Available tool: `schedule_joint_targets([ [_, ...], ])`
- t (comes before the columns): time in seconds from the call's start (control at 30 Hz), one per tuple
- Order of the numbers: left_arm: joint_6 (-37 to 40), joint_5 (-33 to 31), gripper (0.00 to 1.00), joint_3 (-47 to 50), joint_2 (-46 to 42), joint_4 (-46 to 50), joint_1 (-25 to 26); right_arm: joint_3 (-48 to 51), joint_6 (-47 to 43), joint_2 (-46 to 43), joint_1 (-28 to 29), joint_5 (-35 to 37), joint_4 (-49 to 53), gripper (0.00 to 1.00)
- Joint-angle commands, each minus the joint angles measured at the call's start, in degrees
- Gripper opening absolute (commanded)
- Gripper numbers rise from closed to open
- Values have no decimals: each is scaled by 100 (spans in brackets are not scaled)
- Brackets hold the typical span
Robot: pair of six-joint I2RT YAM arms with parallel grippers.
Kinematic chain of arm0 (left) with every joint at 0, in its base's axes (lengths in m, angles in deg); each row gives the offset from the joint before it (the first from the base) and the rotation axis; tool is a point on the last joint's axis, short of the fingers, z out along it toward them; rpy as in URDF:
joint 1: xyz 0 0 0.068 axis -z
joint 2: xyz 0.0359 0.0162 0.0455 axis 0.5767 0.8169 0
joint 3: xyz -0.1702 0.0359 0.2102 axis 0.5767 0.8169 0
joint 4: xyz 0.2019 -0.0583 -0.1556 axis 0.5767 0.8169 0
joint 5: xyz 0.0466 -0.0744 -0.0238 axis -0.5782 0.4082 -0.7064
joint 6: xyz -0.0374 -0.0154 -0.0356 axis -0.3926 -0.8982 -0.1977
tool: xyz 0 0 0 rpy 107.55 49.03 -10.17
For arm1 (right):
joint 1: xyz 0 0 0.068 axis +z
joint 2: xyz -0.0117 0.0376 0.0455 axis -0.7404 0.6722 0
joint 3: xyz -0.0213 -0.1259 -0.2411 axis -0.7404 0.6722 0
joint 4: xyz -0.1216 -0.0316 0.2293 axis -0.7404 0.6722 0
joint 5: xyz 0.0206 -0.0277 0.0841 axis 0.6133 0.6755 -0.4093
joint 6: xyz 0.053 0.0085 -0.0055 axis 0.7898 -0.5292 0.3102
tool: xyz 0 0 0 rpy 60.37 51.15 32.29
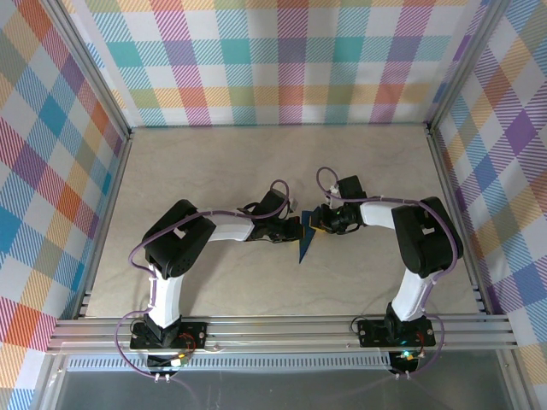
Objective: Fold a paper plane with a square sheet of paper (fold left side to right side)
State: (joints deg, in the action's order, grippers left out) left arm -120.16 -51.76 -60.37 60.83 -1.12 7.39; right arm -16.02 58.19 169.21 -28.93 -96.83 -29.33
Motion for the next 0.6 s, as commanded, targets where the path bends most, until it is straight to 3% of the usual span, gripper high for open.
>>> schedule_joint_targets([
  [0.0,-95,-526,0,327,86,421,-29,97,-215,204,5,327,651,15],
  [0.2,-130,-385,16,503,-416,122,-160,219,-266,375,1,411,731,8],
  [0.33,-155,-217,21,629,-854,-11,-231,214,-276,469,3,453,784,3],
  [0.47,-115,-177,21,706,-1327,137,-271,194,-298,475,13,524,865,0],
  [0.57,-75,49,12,671,-1516,271,-271,168,-327,471,14,534,917,0],
])
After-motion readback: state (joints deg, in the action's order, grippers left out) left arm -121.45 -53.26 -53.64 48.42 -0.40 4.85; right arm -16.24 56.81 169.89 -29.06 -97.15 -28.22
